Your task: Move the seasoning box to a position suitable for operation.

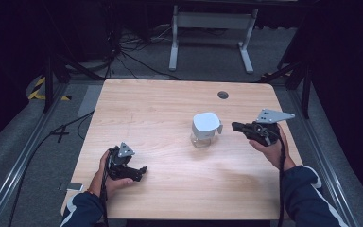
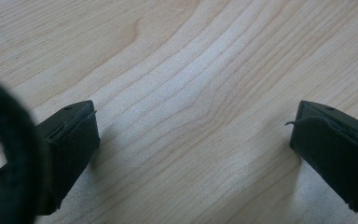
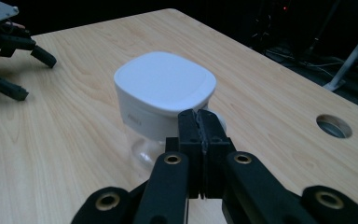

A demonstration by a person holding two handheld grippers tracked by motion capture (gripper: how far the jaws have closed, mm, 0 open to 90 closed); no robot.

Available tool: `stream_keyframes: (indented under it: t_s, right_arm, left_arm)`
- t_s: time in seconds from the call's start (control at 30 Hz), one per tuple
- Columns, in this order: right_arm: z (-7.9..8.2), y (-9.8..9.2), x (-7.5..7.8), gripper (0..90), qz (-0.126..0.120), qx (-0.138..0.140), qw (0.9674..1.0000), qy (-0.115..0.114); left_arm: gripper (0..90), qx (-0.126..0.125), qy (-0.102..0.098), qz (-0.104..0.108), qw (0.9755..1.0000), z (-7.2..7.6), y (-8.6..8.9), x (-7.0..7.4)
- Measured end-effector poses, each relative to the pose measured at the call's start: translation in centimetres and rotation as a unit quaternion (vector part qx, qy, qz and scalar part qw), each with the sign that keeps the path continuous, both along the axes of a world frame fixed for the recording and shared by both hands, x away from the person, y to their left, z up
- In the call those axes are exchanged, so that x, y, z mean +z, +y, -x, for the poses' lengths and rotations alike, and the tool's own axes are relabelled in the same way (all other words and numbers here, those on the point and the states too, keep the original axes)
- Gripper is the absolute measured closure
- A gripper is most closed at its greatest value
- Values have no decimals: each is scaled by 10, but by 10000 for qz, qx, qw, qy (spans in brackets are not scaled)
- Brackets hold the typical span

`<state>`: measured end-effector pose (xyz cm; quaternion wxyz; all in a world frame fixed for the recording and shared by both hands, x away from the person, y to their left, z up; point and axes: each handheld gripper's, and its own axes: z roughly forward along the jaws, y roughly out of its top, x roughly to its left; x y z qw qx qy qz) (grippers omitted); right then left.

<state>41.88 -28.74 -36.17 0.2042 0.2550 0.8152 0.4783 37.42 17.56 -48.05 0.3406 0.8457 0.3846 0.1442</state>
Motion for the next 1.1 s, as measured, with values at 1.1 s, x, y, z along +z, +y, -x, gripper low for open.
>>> stream_keyframes:
  t_s: [1.1]
  right_arm:
    - [-38, 45, -13, 900, 157, -214, 9996, -36]
  left_arm:
    - [277, -377, -175, 11, 9991, -1, -5, 7]
